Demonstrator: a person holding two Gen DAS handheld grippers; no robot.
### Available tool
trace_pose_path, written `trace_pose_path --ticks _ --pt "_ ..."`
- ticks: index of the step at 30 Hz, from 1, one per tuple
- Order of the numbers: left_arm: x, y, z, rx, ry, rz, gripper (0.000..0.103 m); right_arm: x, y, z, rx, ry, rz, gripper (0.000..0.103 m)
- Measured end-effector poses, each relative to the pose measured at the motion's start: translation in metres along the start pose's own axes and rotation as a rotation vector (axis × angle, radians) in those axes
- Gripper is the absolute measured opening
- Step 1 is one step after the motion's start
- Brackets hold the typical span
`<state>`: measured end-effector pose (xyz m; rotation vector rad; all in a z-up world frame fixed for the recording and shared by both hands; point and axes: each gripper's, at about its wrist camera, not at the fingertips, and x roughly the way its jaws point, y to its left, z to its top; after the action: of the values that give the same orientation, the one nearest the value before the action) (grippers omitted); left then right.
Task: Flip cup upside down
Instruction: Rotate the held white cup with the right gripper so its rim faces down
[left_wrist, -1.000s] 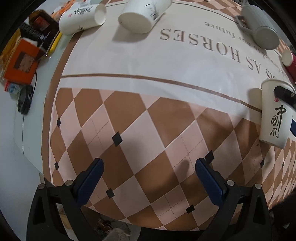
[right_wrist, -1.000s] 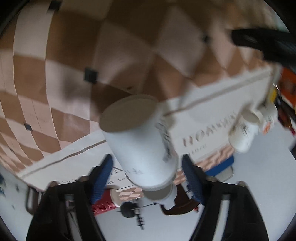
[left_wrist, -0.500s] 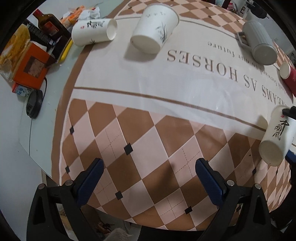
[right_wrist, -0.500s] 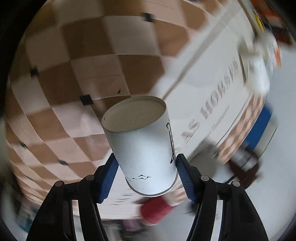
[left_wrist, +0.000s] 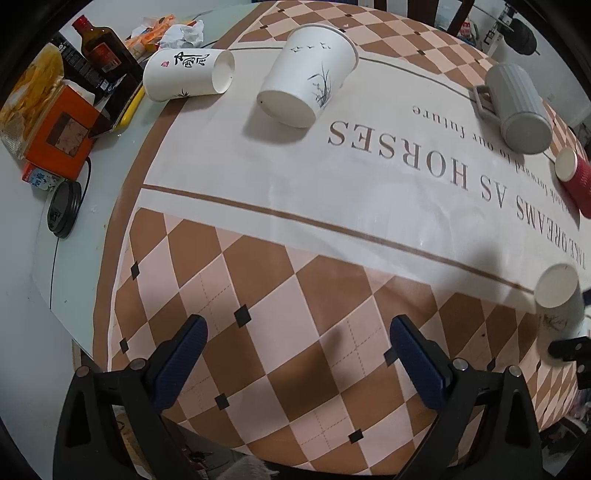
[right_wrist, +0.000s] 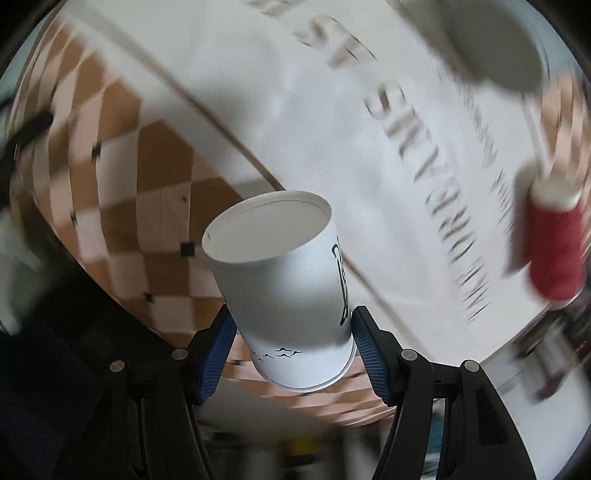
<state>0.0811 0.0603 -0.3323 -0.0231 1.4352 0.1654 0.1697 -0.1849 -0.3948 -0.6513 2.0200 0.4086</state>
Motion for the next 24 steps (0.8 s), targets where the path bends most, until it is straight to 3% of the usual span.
trace_pose_path --ticks 3,11,15,18,22,24 --pt "-0.001 -0.005 0.003 -0.002 -0.012 0.006 0.101 0.007 -0.019 0.008 0.114 0.018 0.092 0.066" --pt "-0.002 -0.028 0.009 0.019 -0.021 -0.008 0.101 0.005 -0.041 0.017 0.232 -0.008 0.144 0.066" --pt "-0.005 -0.04 0.008 0.045 -0.025 -0.009 0.101 0.0 -0.043 0.016 0.222 -0.013 0.133 0.069" --pt "-0.007 -0.046 0.006 0.061 -0.024 -0.009 0.101 -0.005 -0.037 0.013 0.201 -0.03 0.114 0.085" --pt "-0.01 -0.054 0.003 0.07 -0.02 -0.011 0.101 -0.019 -0.031 0.015 0.177 -0.122 0.028 0.085" --pt "-0.01 -0.057 0.001 0.076 -0.012 -0.013 0.101 -0.023 -0.03 0.017 0.175 -0.16 0.032 0.083"
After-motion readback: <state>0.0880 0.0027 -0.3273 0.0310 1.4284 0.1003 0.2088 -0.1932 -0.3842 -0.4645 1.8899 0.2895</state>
